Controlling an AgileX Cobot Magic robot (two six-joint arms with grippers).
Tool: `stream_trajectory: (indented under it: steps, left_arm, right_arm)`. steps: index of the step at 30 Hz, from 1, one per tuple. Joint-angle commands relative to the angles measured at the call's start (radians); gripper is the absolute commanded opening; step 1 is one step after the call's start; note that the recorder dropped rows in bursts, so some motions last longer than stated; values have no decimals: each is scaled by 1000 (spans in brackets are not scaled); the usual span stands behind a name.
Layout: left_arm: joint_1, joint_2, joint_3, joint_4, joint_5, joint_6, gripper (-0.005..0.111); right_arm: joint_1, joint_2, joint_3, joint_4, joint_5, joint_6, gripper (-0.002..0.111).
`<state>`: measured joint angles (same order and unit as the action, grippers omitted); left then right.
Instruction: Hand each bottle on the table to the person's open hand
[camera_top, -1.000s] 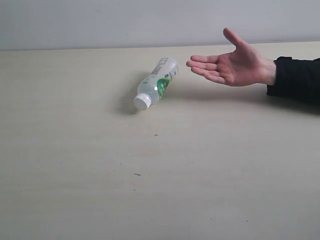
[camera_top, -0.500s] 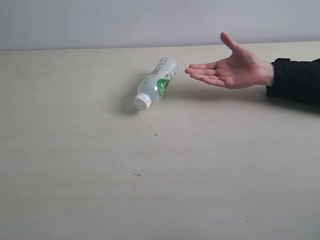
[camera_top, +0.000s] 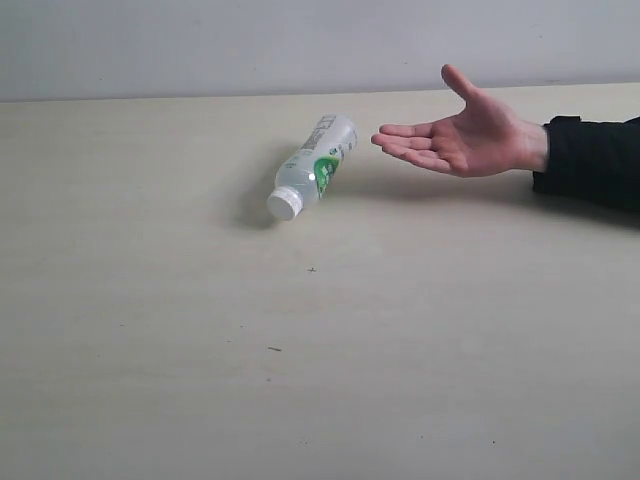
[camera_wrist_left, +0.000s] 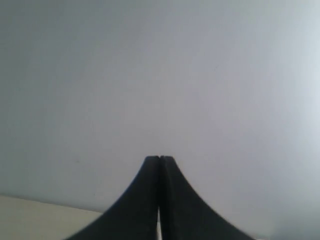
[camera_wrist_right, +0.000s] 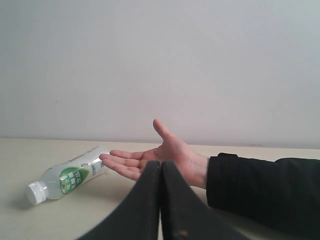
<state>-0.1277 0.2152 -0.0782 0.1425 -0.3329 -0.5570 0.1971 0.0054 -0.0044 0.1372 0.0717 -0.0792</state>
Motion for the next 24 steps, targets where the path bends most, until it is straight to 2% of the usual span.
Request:
stream_trajectory:
  steps: [1,9,16,24]
  left_arm:
    - [1,184,-112,46,-50,2,0]
    - [1,509,-232,129,-97,2,0]
    - [1,846,-310,136,-343,2,0]
    - [1,1053,-320,160,-565,4,0]
  right_arm:
    - [1,-5,4,-5,3,-4,0]
    - [1,-5,4,-5,3,-3,0]
    - [1,-5,4,-5,3,-3,0]
    - [1,-5,4,-5,3,-3,0]
